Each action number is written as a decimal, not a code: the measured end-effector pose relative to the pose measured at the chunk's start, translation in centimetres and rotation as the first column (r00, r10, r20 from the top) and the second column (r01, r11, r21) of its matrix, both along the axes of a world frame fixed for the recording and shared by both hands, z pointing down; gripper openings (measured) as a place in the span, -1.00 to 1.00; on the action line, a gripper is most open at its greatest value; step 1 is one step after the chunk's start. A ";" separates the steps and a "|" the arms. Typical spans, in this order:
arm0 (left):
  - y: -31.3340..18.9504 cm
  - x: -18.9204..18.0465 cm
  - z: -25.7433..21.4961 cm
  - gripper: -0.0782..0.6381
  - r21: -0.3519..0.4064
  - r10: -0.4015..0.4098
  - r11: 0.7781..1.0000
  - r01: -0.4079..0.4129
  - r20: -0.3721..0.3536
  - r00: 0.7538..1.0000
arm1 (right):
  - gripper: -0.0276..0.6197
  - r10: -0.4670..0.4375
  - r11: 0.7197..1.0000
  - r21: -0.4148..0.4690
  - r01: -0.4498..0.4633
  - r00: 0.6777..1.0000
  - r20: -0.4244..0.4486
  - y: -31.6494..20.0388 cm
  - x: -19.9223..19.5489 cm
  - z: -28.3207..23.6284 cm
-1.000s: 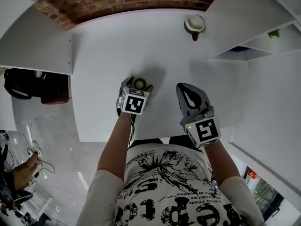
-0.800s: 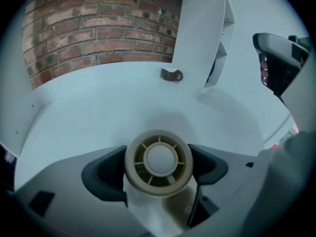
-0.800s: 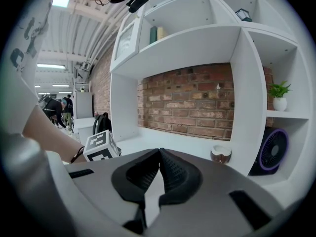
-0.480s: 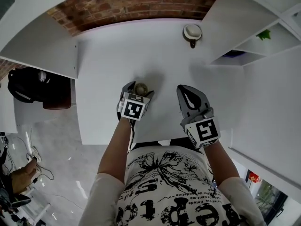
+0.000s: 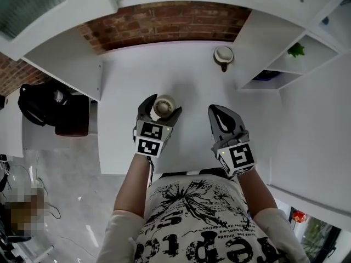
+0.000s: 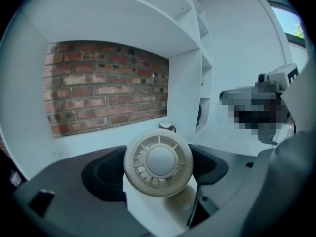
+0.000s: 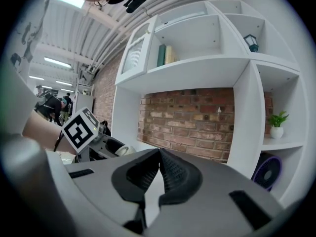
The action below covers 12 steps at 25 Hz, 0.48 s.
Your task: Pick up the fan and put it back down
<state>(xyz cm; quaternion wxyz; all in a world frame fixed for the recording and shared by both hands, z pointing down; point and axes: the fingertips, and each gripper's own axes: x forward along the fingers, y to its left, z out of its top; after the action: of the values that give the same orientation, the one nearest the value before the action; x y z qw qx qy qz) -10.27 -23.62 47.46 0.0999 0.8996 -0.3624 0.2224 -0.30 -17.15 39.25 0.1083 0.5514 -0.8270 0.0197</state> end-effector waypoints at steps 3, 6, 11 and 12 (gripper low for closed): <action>0.3 -1.0 -4.5 0.30 0.098 -0.008 0.995 0.013 -0.052 0.999 | -0.87 0.005 0.999 0.035 -0.006 1.000 0.011 0.0 -0.2 -1.6; 0.6 -2.4 -8.4 0.30 0.177 -0.018 0.984 0.035 -0.097 0.995 | -0.87 -0.008 0.997 0.071 0.007 1.000 0.011 -0.1 -0.9 -3.1; 1.9 -5.0 -13.8 0.30 0.290 -0.030 0.954 0.074 -0.155 0.987 | -0.86 -0.035 0.991 0.126 0.033 0.999 0.011 -0.3 -2.2 -5.7; 2.2 -5.5 -14.7 0.30 0.312 -0.030 0.947 0.081 -0.165 0.986 | -0.86 -0.040 0.989 0.140 0.038 0.999 0.008 -0.3 -2.4 -6.2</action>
<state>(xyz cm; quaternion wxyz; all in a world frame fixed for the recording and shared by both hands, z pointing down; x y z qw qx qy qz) -15.81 -21.42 32.76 -0.0116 0.9080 -0.4097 0.0864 -2.66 -17.42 33.08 0.0652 0.5411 -0.8376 -0.0374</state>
